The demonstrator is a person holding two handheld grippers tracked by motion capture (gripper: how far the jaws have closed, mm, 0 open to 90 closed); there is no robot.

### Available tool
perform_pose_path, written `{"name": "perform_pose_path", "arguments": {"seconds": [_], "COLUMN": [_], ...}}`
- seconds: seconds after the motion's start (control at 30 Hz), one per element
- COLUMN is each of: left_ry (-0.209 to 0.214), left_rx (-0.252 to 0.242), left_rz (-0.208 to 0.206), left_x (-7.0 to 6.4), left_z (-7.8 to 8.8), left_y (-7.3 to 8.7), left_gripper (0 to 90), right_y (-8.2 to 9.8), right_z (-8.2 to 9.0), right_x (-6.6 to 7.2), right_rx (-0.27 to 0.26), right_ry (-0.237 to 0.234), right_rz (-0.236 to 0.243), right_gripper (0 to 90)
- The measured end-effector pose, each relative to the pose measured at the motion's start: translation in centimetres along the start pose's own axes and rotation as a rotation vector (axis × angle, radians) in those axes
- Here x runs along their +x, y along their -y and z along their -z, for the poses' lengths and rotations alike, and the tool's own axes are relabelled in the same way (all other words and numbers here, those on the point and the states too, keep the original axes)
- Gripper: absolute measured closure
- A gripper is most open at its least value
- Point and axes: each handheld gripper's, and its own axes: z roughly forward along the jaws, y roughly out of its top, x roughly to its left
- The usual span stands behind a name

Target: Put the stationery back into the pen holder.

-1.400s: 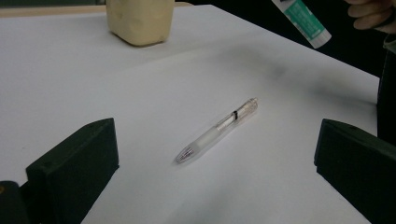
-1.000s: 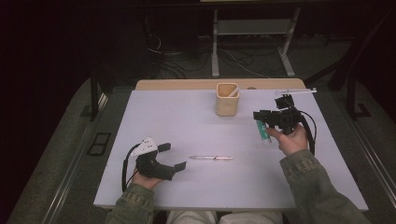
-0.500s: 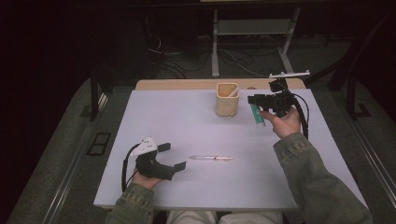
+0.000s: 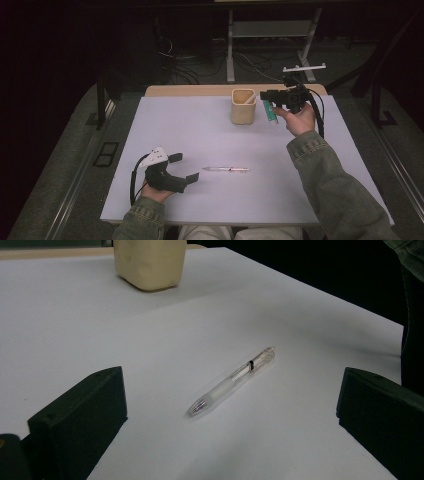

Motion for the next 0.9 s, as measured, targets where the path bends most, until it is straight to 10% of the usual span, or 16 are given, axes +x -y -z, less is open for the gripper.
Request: {"name": "perform_pose_path", "arguments": {"seconds": [0.9], "left_ry": [0.007], "left_rx": [-0.009], "left_rz": [-0.002], "left_x": [0.0], "left_z": [0.1], "left_y": [-0.1], "left_gripper": [0.0], "right_y": [-4.3], "right_z": [-4.1], "right_x": [-0.4], "right_rx": [-0.132], "right_ry": [-0.085], "right_rz": [0.041], "right_gripper": [64.9]}}
